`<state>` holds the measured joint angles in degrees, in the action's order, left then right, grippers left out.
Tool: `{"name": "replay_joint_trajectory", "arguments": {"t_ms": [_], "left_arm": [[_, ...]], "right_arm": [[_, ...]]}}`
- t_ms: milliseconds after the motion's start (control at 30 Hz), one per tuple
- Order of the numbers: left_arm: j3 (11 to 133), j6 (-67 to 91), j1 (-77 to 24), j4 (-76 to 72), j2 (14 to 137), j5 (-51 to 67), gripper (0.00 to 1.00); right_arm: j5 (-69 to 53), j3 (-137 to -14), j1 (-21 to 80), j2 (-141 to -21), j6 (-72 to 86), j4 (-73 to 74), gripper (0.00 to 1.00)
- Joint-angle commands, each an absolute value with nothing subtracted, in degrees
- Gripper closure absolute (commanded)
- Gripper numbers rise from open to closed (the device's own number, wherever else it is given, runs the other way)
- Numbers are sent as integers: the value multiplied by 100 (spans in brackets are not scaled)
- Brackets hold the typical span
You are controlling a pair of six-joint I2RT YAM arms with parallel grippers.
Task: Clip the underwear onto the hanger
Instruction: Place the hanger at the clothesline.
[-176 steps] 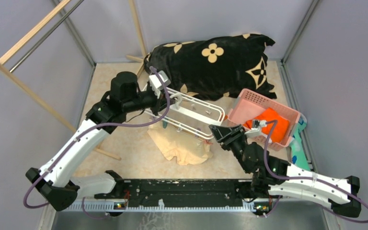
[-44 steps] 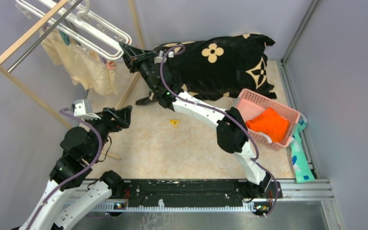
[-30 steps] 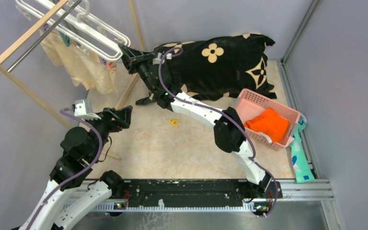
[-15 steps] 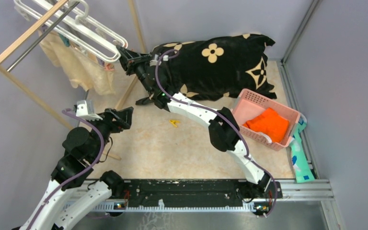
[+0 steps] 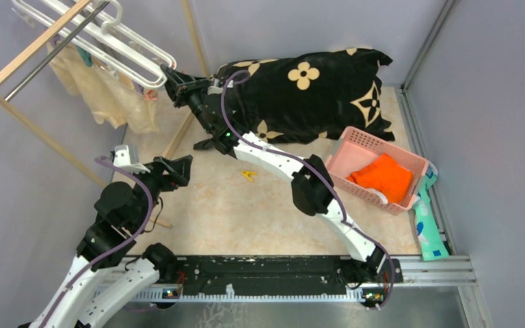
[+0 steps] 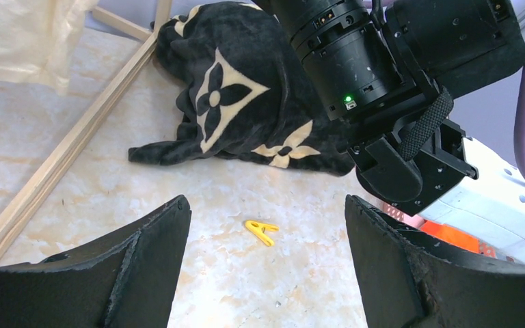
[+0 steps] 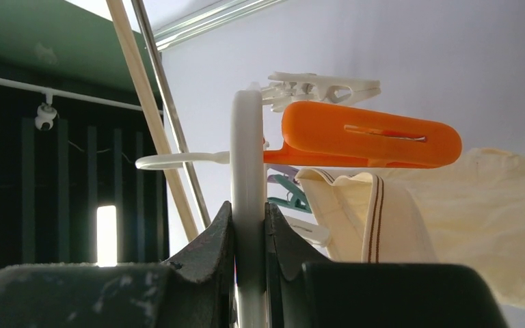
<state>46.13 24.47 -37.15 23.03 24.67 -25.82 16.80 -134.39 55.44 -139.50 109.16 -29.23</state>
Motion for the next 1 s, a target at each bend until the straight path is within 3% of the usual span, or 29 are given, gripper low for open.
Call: {"name": "replay_joint_trajectory", "arguments": {"t_ms": [0,867,967], "left_arm": [[4533,2460,-3736,2284,2354,-2570,12],[4279,2552,-3731,2422,2183,-2606,12],[4275,2534,-3733,2410,2183,-2595,12]], "right_arm": [[1634,-14094,5629,-13913,11292,-3744,100],[1690,-14350,5696,-14276,11367,-3344,100],[1680,-14085,5695,-14133,11239,-3627,87]]}}
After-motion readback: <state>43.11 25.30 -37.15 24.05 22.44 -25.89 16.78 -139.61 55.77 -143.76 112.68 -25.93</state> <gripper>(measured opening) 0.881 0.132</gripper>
